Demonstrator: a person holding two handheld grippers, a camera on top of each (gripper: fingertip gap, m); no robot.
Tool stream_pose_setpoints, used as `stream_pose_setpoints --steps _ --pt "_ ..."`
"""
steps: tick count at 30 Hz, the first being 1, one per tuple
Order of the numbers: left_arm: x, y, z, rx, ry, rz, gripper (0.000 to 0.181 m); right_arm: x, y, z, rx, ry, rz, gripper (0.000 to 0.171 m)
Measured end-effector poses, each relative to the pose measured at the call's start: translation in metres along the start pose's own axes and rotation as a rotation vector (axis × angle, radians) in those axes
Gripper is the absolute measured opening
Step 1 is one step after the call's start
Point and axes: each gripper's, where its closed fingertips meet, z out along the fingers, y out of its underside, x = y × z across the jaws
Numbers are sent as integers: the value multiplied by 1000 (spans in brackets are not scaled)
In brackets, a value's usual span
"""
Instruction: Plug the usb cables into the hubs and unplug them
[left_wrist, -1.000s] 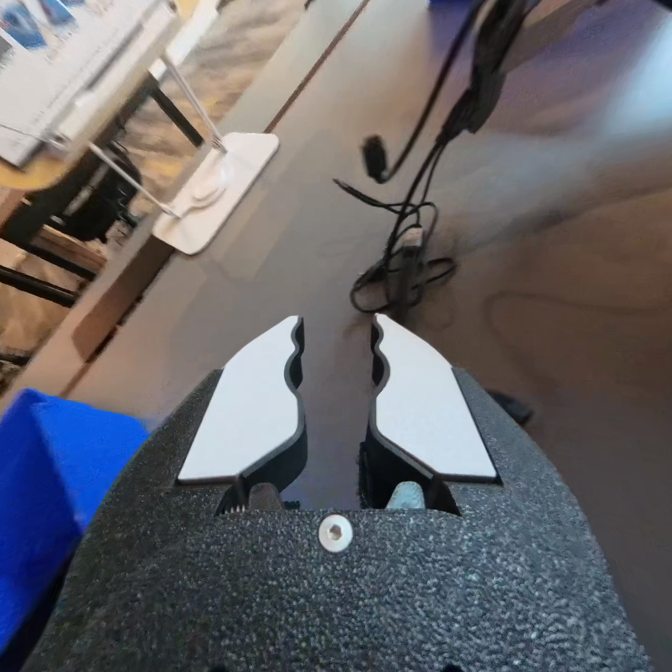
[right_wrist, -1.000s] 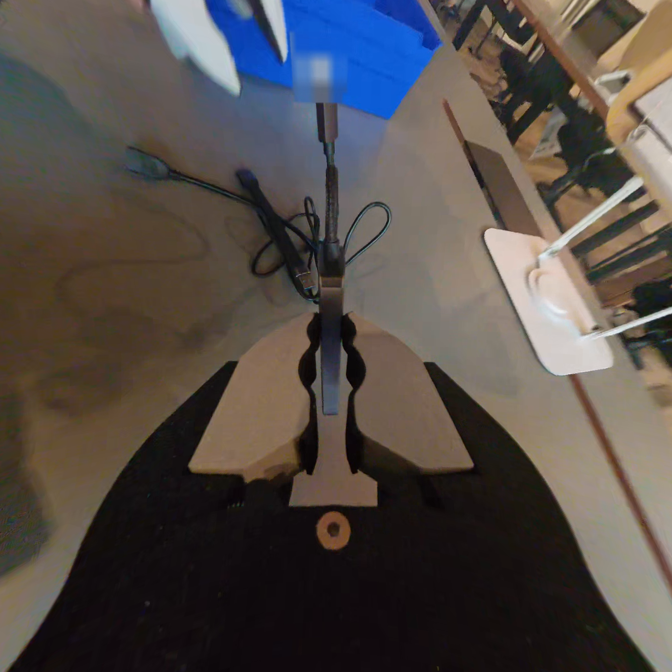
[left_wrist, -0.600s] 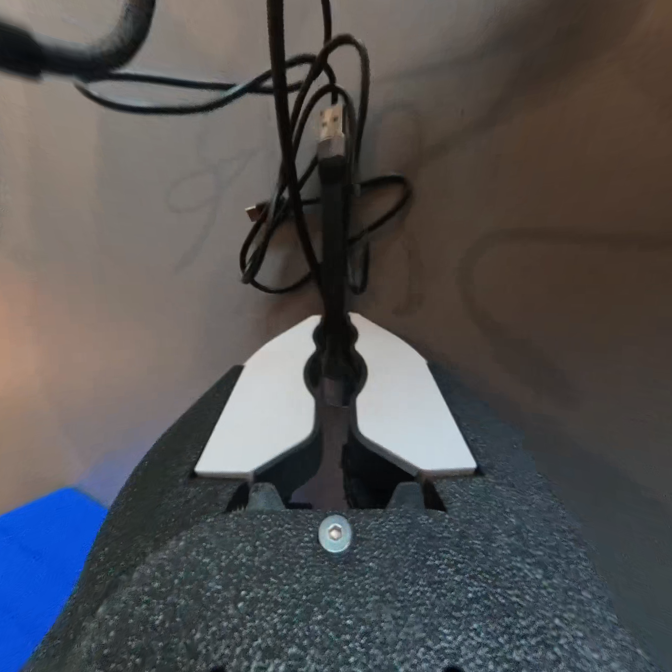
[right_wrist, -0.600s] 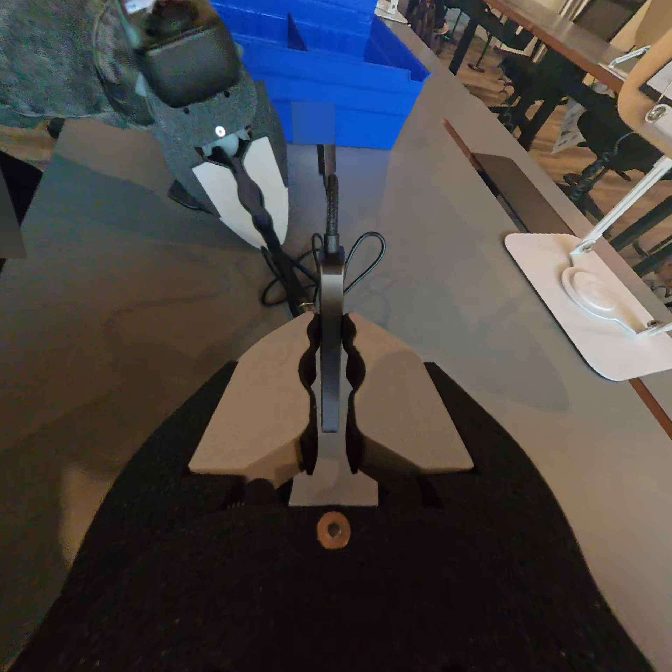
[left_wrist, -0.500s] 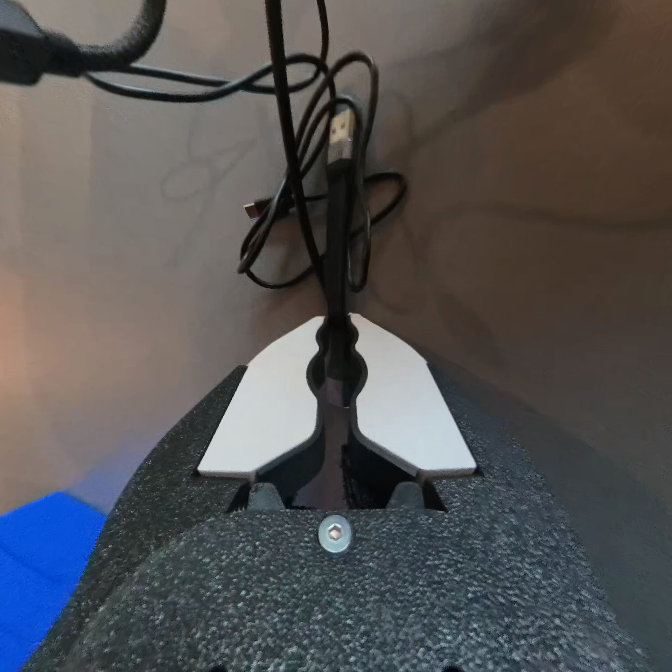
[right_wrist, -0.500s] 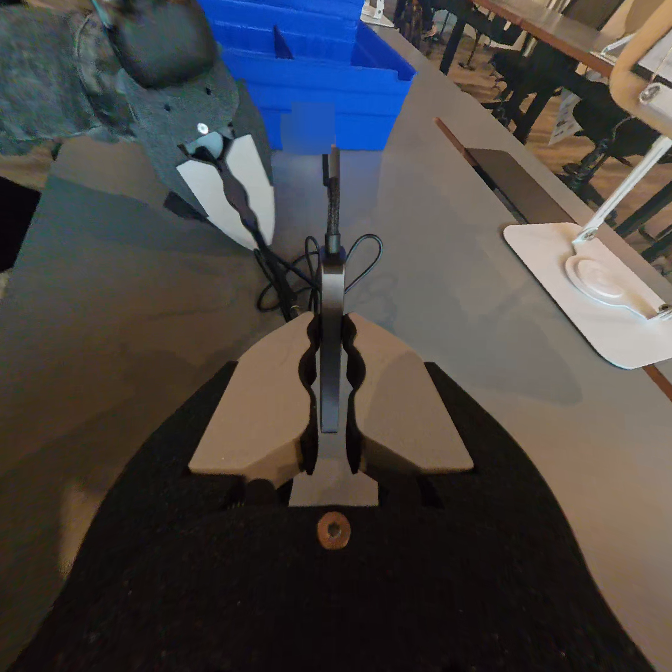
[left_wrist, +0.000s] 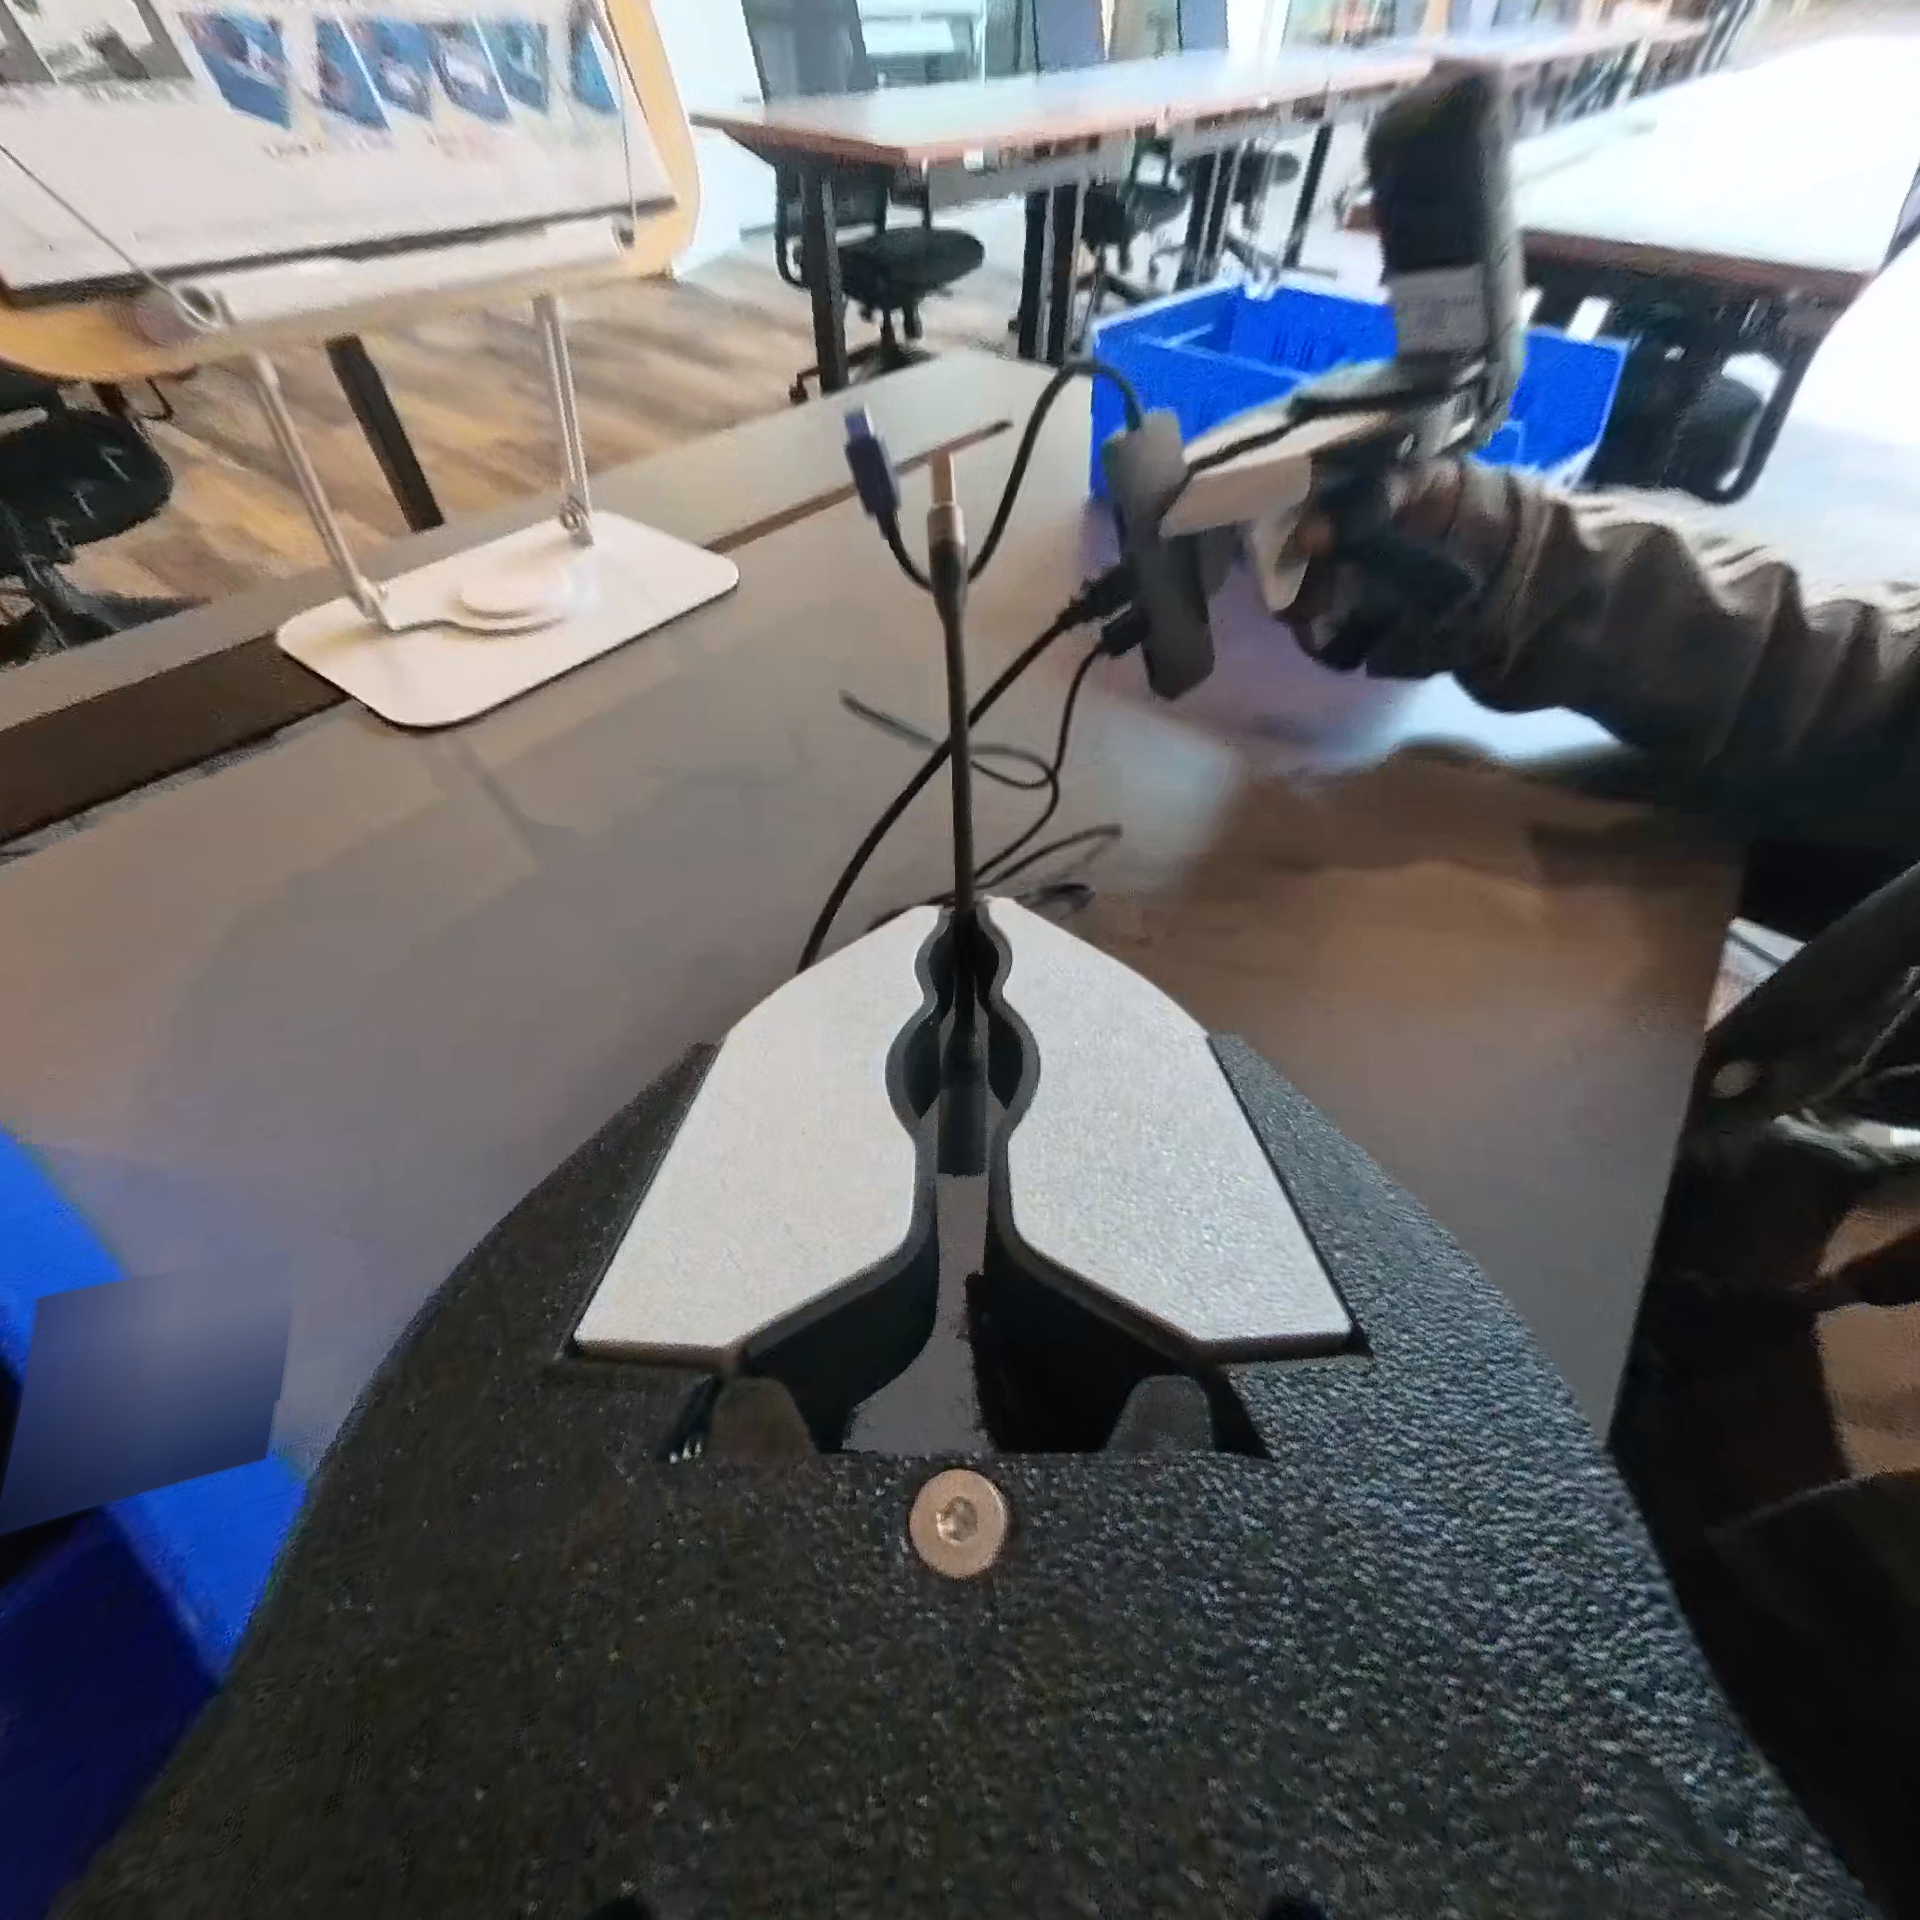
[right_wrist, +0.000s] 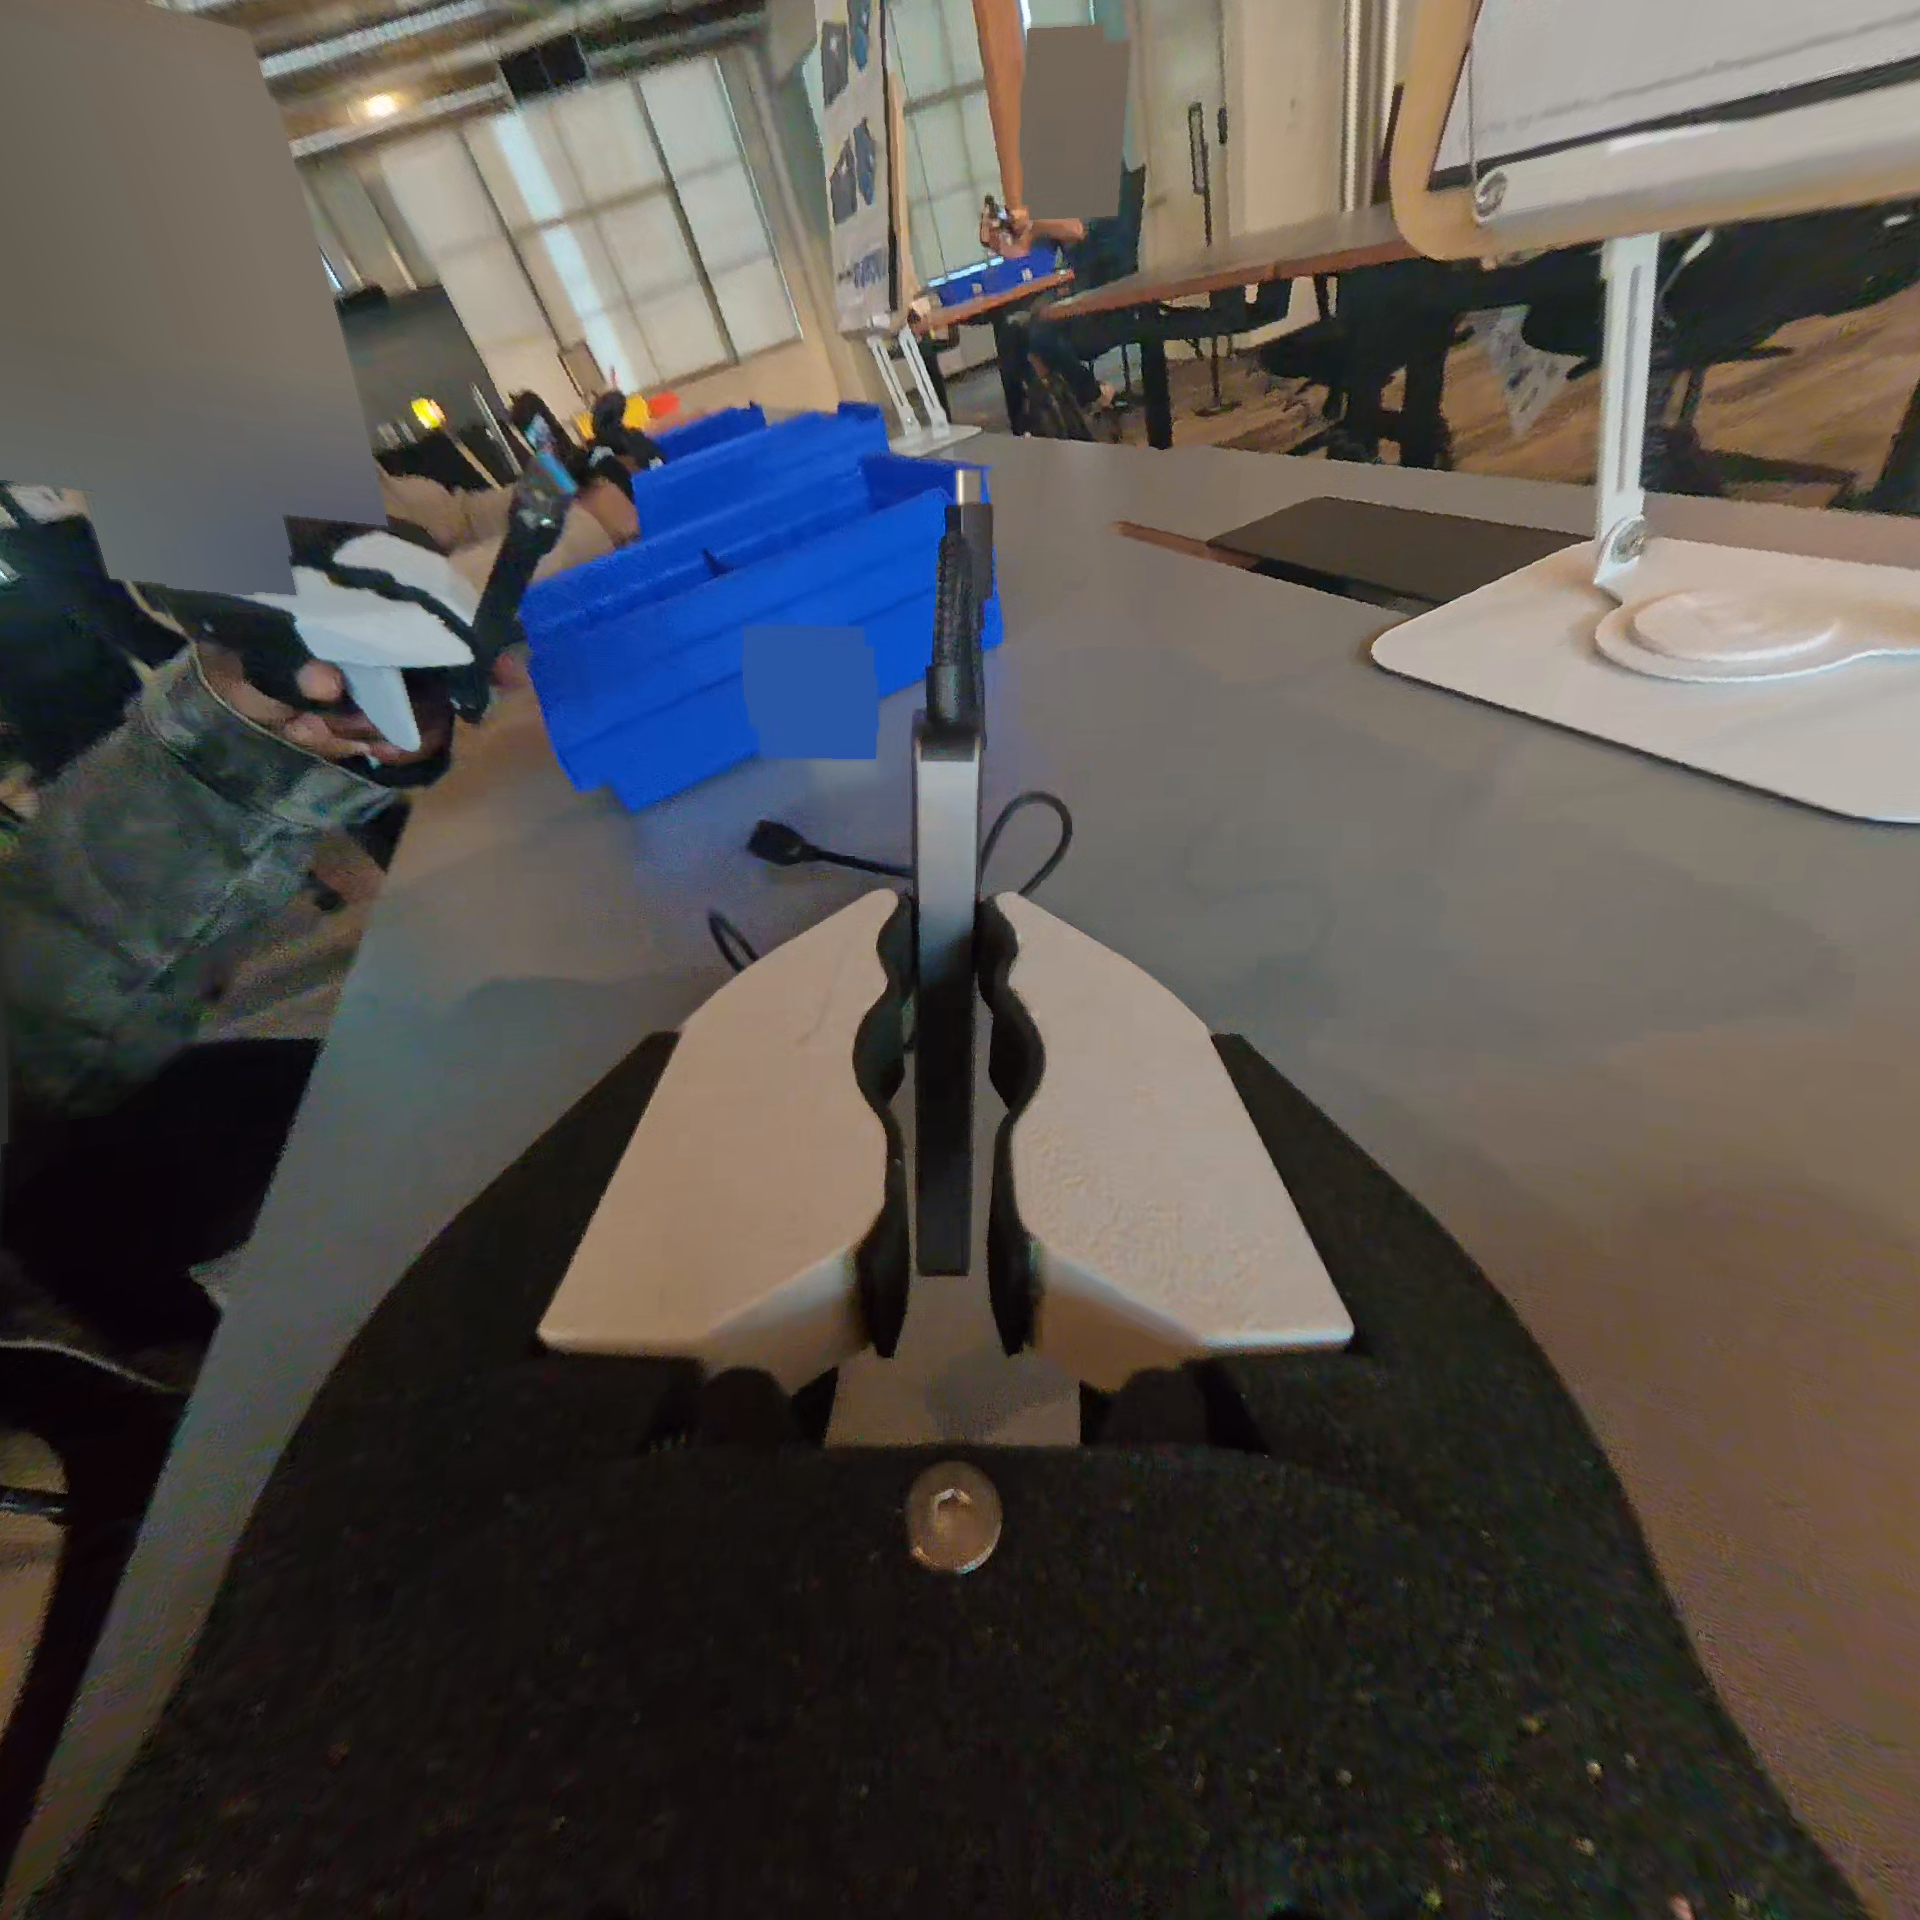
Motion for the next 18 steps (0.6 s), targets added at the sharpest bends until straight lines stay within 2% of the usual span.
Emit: stream_pose_setpoints --steps 4,8,11,14,15,17,18 --pt "5 5 -11 -38 0 9 3 6 -1 -6 64 -19 114 10" --pt "8 30 -5 -194 -19 73 3 5 0 -8 75 -7 111 10" --pt "-2 44 0 -304 -167 210 3 7 -4 -12 95 14 88 10" --pt "-30 43 0 -395 -460 479 17 11 -8 -18 111 32 75 10" --pt "-36 43 -2 -453 -533 546 16 13 -8 -20 112 39 75 10" --pt "-36 40 5 -499 -567 579 9 13 -9 -22 122 32 86 10" --pt "-27 40 13 -494 -510 582 9 12 -9 -23 123 28 88 10"
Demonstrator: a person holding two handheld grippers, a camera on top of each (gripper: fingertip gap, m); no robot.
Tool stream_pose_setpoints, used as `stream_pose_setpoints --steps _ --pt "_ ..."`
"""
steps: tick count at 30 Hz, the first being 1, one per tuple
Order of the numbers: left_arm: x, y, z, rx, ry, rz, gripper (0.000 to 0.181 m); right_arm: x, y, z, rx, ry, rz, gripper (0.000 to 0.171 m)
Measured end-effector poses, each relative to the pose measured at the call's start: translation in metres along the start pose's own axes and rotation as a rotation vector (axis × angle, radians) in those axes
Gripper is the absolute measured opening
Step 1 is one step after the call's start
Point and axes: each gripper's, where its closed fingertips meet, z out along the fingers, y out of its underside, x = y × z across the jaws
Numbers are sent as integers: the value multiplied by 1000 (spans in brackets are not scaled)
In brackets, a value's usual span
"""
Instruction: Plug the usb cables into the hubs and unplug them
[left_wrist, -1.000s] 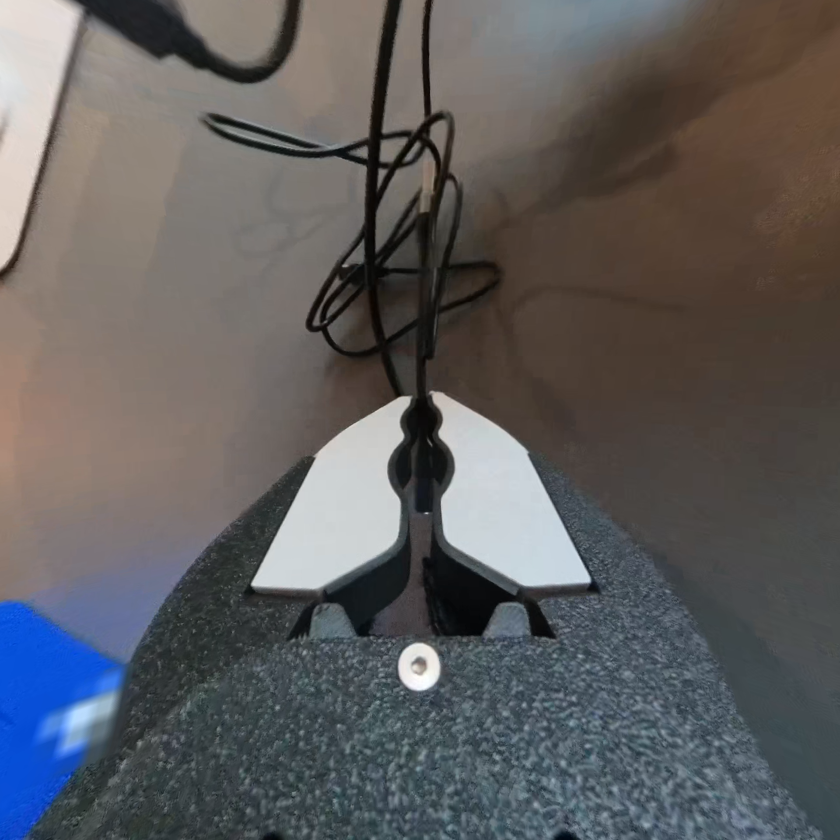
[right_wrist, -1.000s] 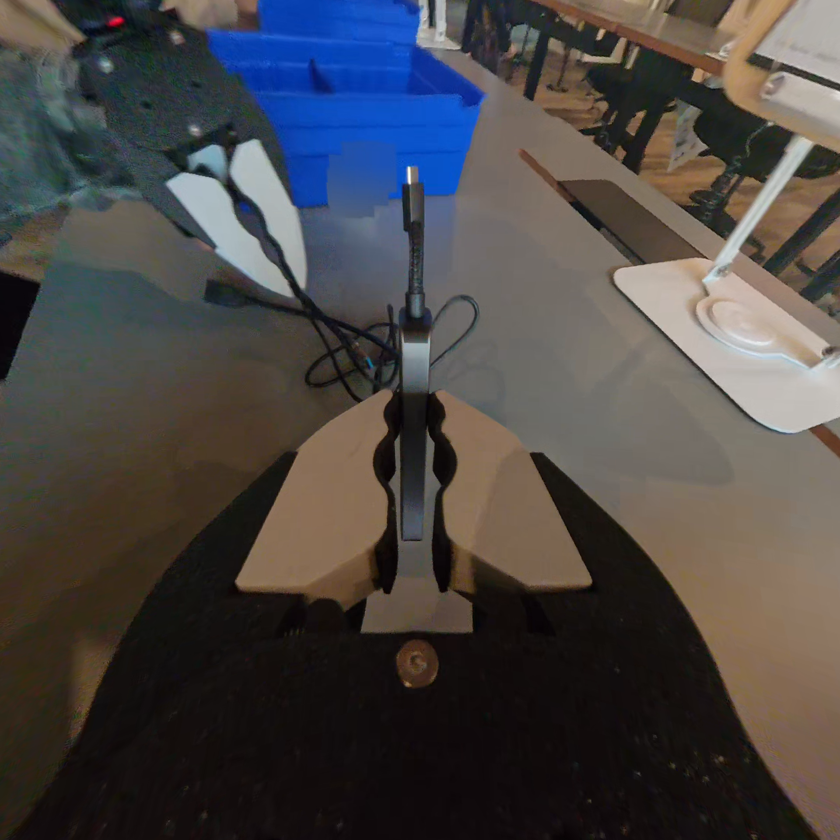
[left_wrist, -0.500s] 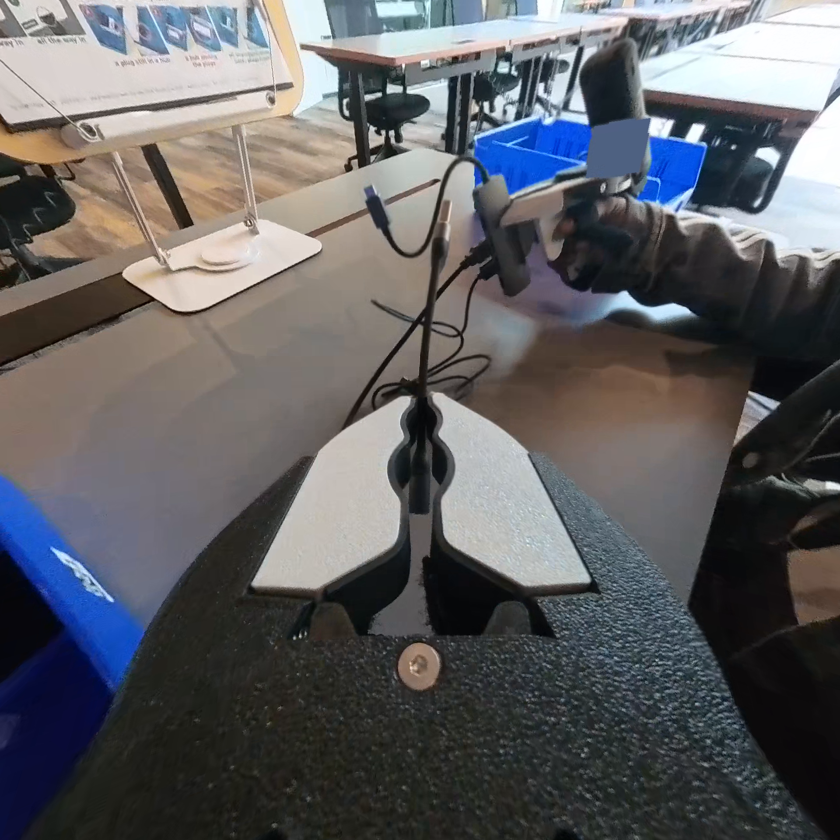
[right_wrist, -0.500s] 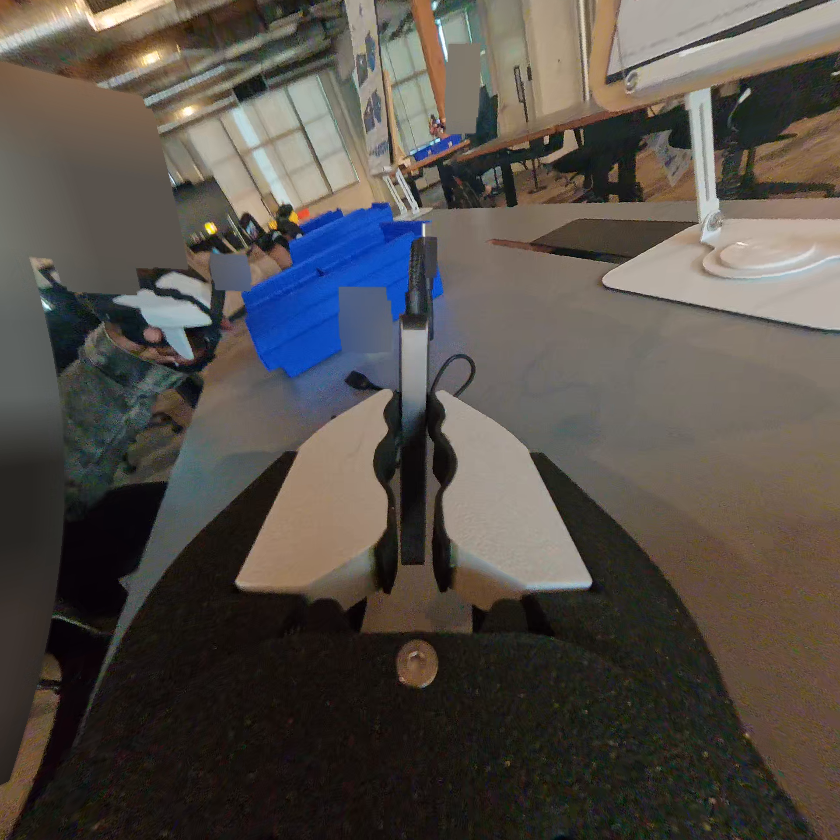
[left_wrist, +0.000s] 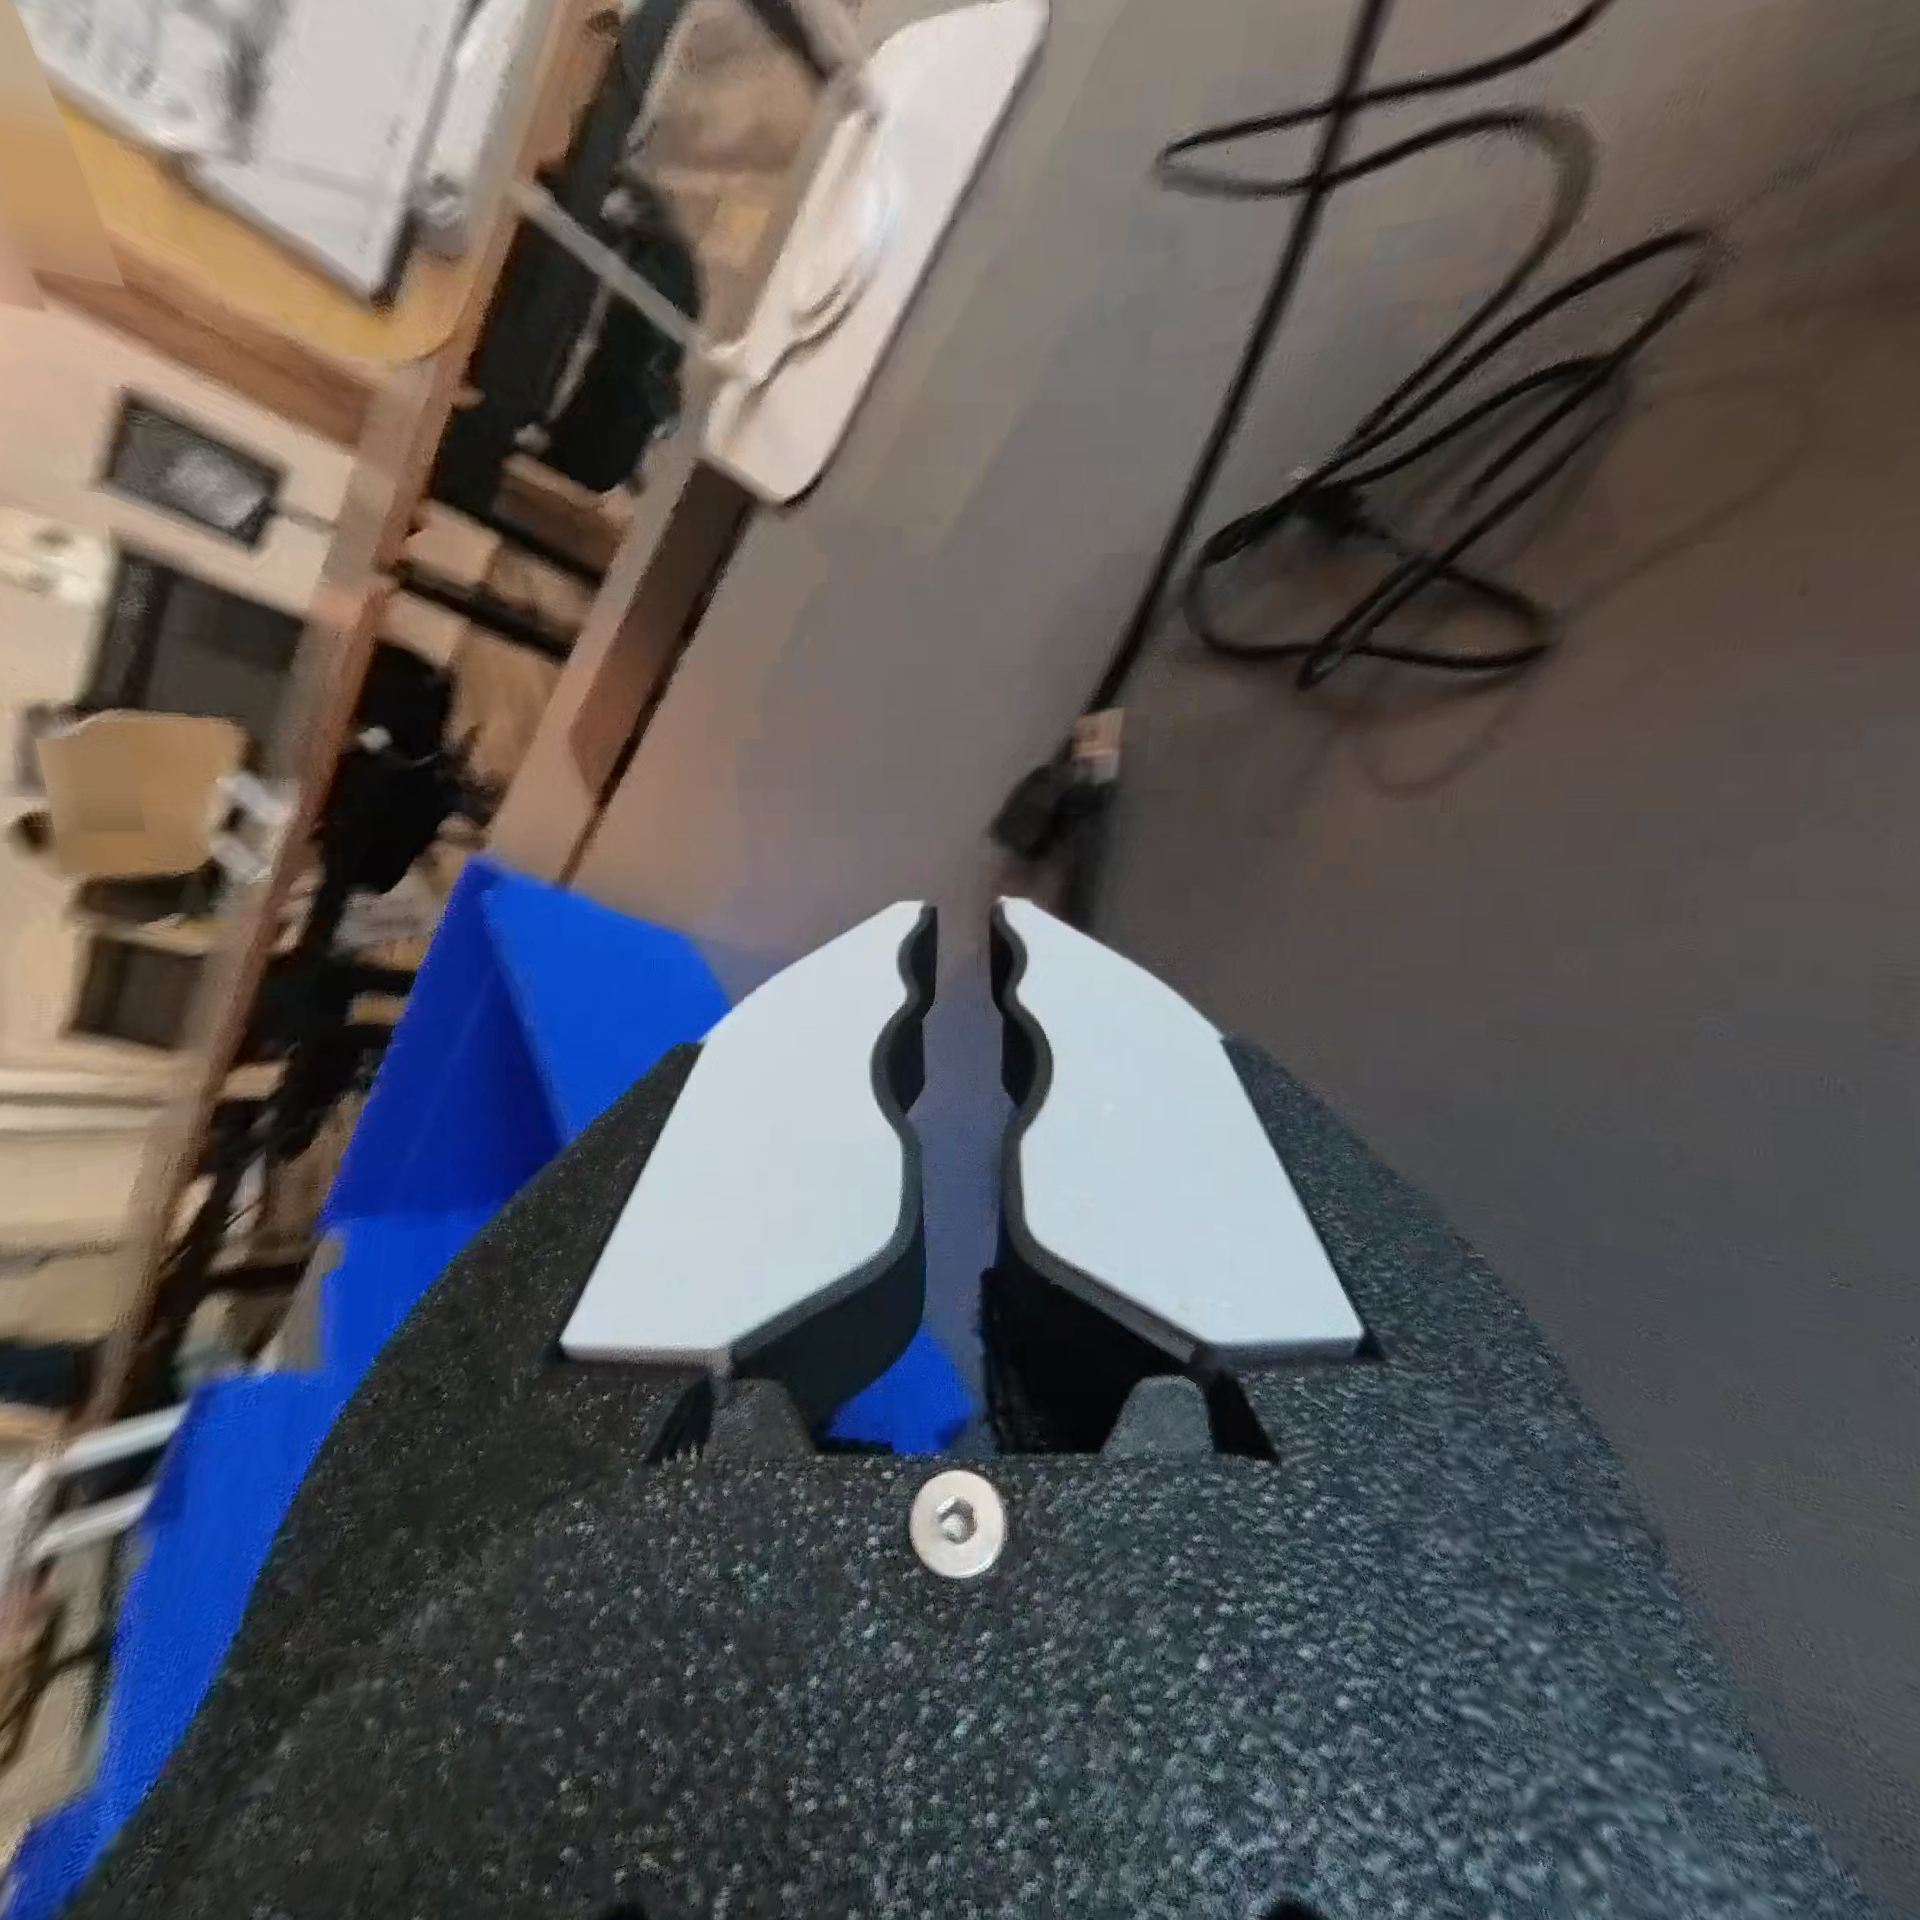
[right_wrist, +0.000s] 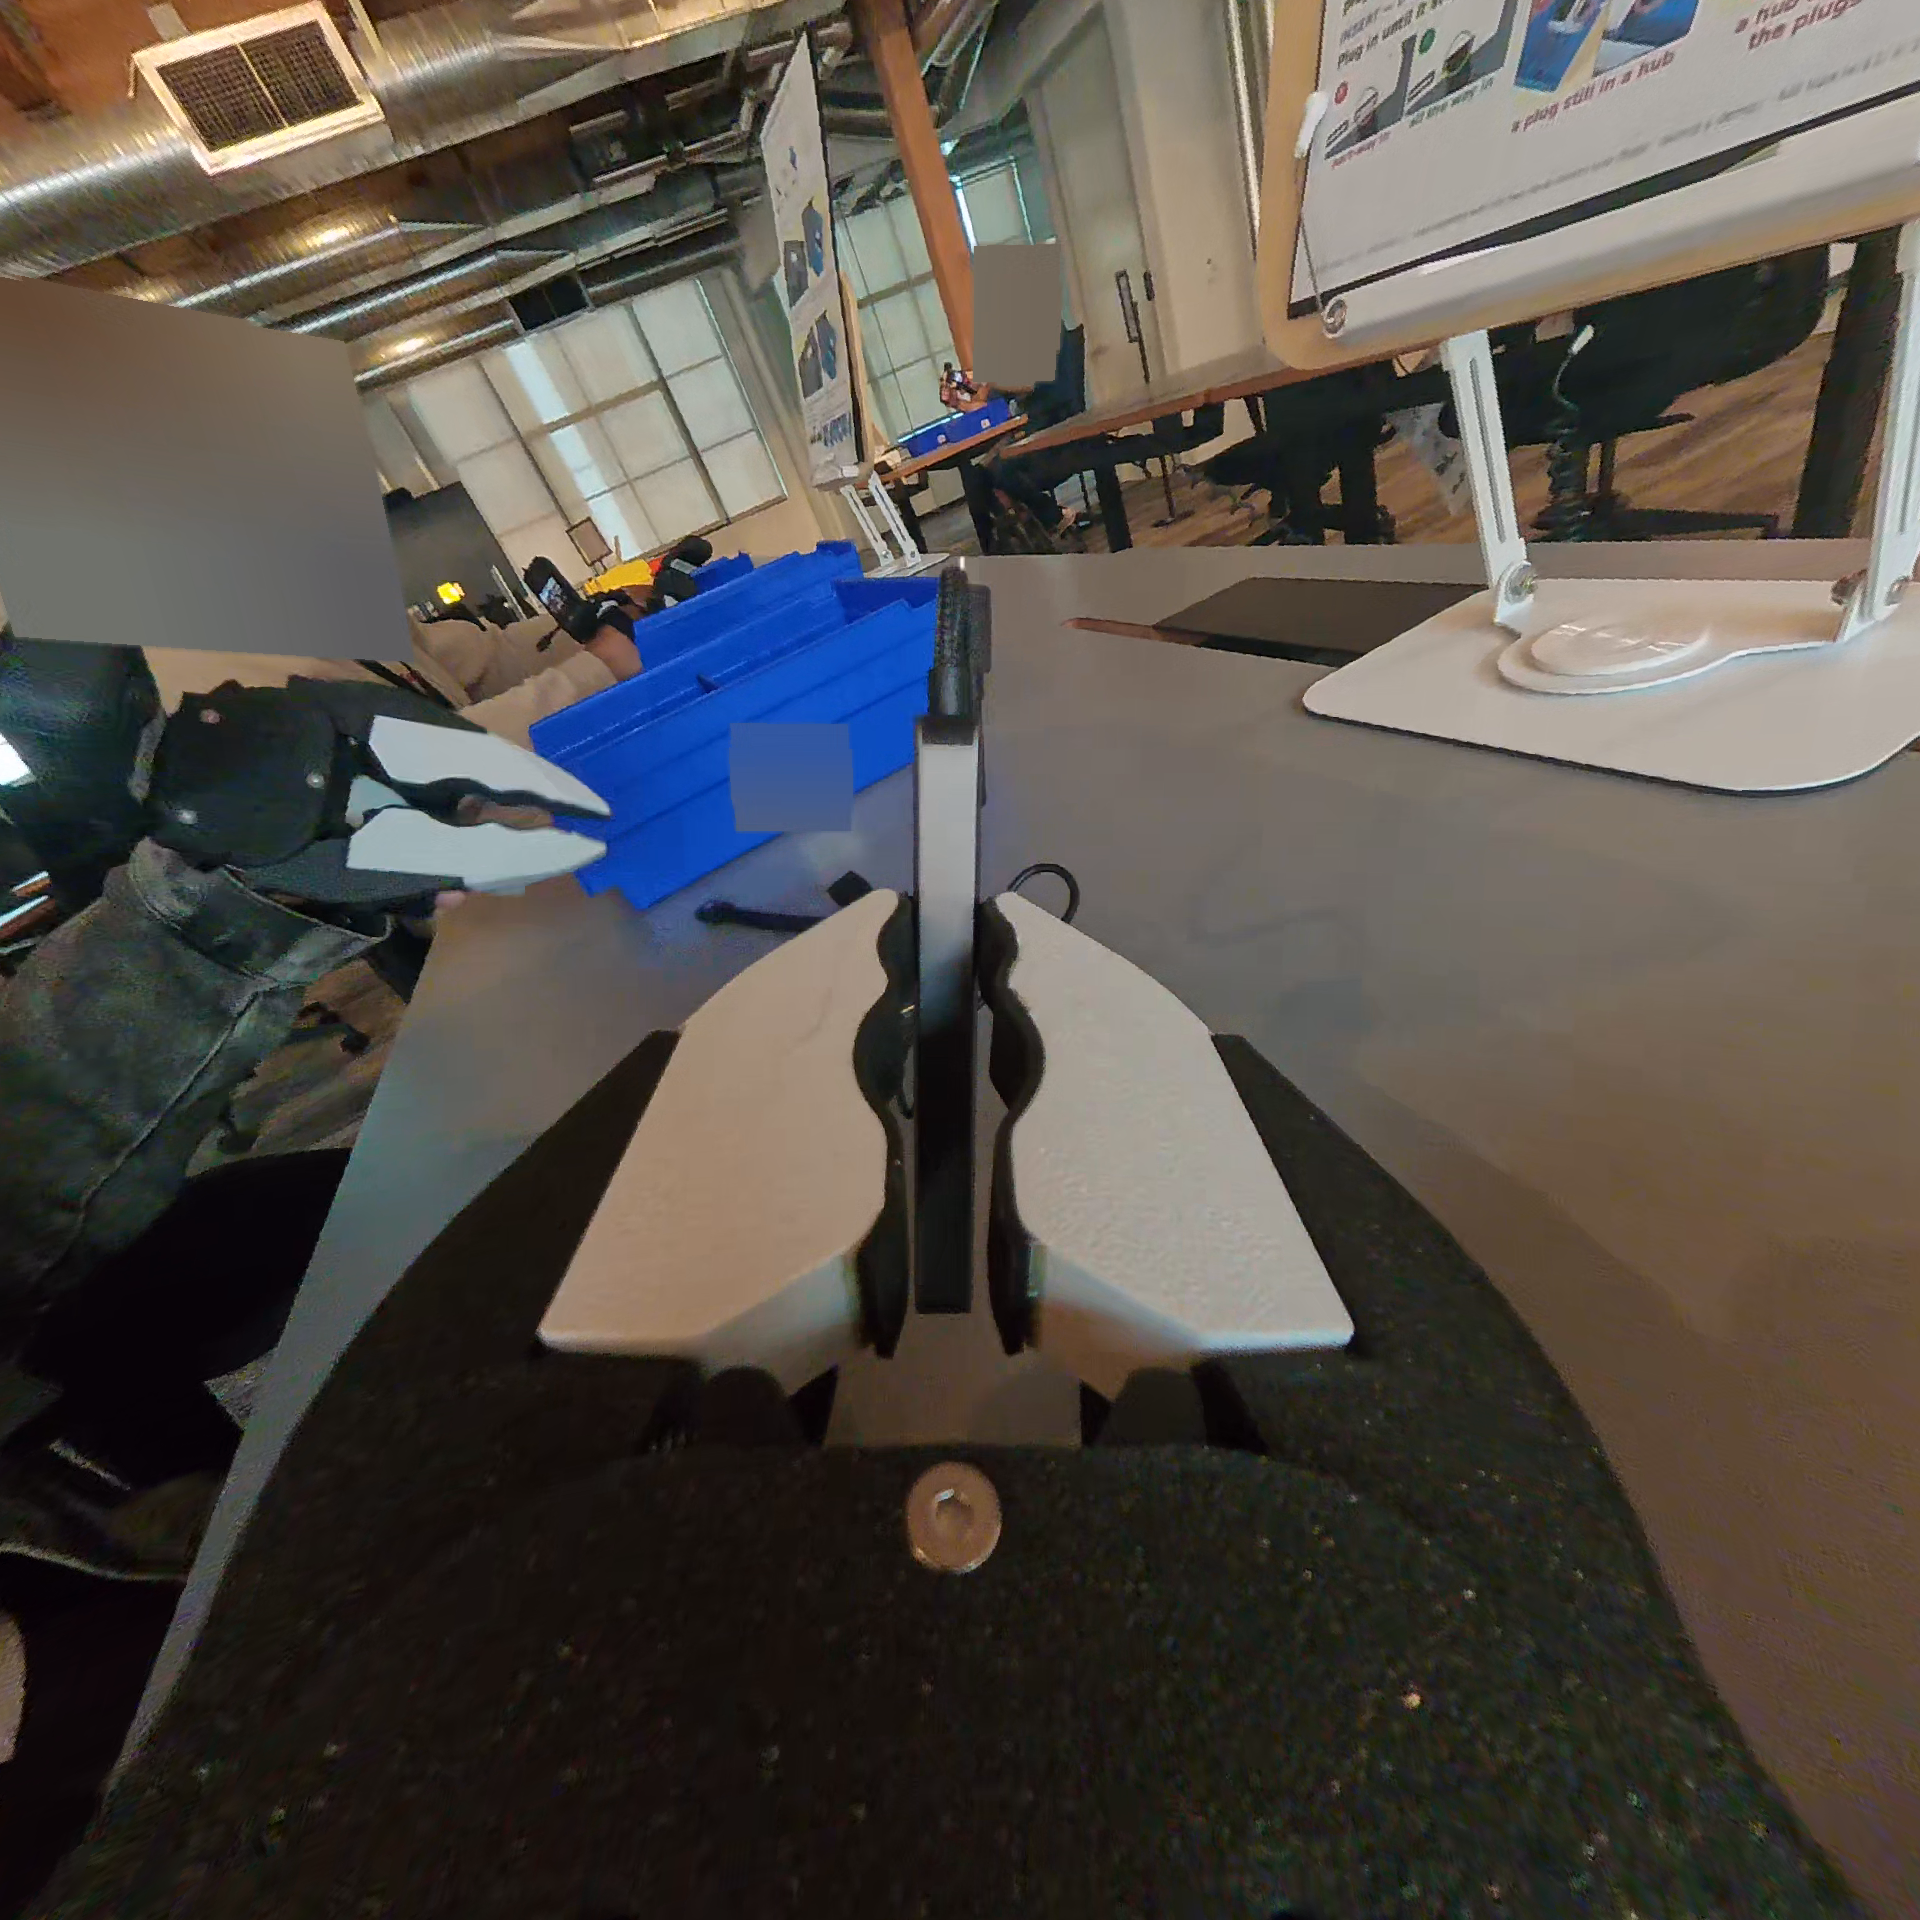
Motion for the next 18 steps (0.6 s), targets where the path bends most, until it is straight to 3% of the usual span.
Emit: stream_pose_setpoints --steps 2,5,7,11,14,18 --pt "22 -5 1 1 153 -31 18 0 0 -1 -4 7 -15 10" --pt "12 6 11 -65 81 -94 29 2 -3 -3 -4 35 -53 10" --pt "20 2 23 -45 126 -94 31 3 -5 -5 3 39 -56 10" --pt "37 -11 50 5 301 72 27 5 -6 -8 10 35 -36 10" --pt "48 2 62 -106 543 153 31 3 -6 -7 6 26 -34 10" --pt "43 5 82 -141 688 183 29 4 -6 -7 5 26 -31 10"
